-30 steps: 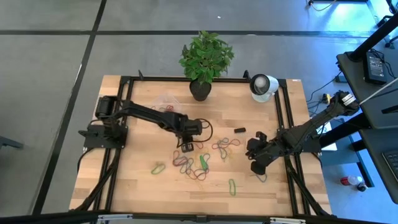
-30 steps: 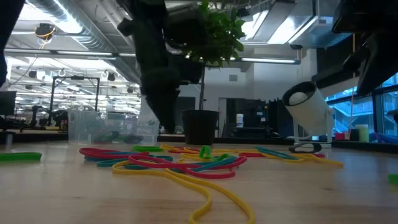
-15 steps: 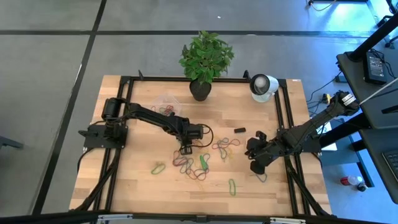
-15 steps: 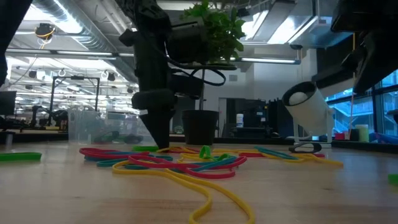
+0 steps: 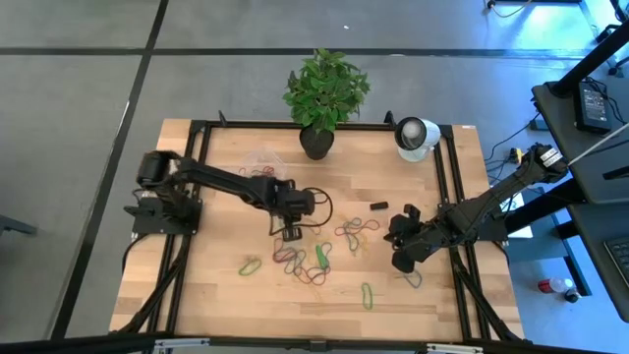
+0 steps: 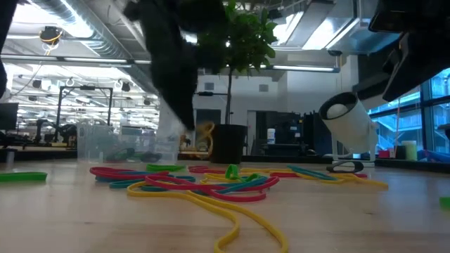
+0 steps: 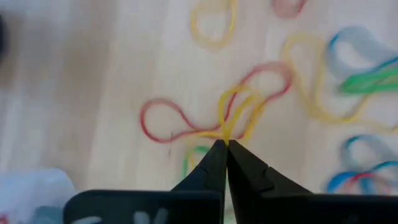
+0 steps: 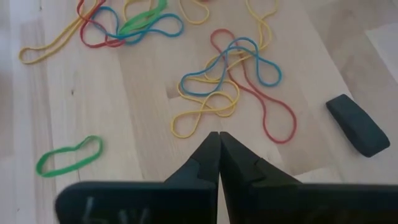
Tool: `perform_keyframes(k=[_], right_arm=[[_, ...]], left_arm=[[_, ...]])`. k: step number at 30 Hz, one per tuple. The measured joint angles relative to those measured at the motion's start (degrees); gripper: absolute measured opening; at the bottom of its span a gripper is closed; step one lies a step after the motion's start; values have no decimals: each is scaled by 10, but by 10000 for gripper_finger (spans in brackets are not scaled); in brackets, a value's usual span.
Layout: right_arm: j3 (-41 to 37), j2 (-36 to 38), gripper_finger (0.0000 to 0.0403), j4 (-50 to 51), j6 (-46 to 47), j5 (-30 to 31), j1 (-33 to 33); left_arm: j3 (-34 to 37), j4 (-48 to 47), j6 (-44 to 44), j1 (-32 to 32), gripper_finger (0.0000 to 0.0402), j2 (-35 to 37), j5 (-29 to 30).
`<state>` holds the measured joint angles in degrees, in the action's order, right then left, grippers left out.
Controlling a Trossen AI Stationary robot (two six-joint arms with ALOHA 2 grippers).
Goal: Pick and place rubber bands into bin
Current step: Put the yellow rubber band into the transparent bin
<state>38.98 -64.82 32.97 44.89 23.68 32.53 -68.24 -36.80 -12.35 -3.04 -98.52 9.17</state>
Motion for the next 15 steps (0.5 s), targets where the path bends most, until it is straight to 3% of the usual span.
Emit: perform_keyframes(k=[4, 10, 15], right_arm=[[0, 0, 12, 0, 29, 3, 0], [0, 0, 12, -5, 78, 39, 0], [0, 0, 12, -39, 104, 103, -1]], left_arm=[[-1, 2, -19, -8, 2, 73, 16], [-1, -16, 2, -5, 2, 191, 96], [-2, -126, -45, 39, 2, 264, 140]])
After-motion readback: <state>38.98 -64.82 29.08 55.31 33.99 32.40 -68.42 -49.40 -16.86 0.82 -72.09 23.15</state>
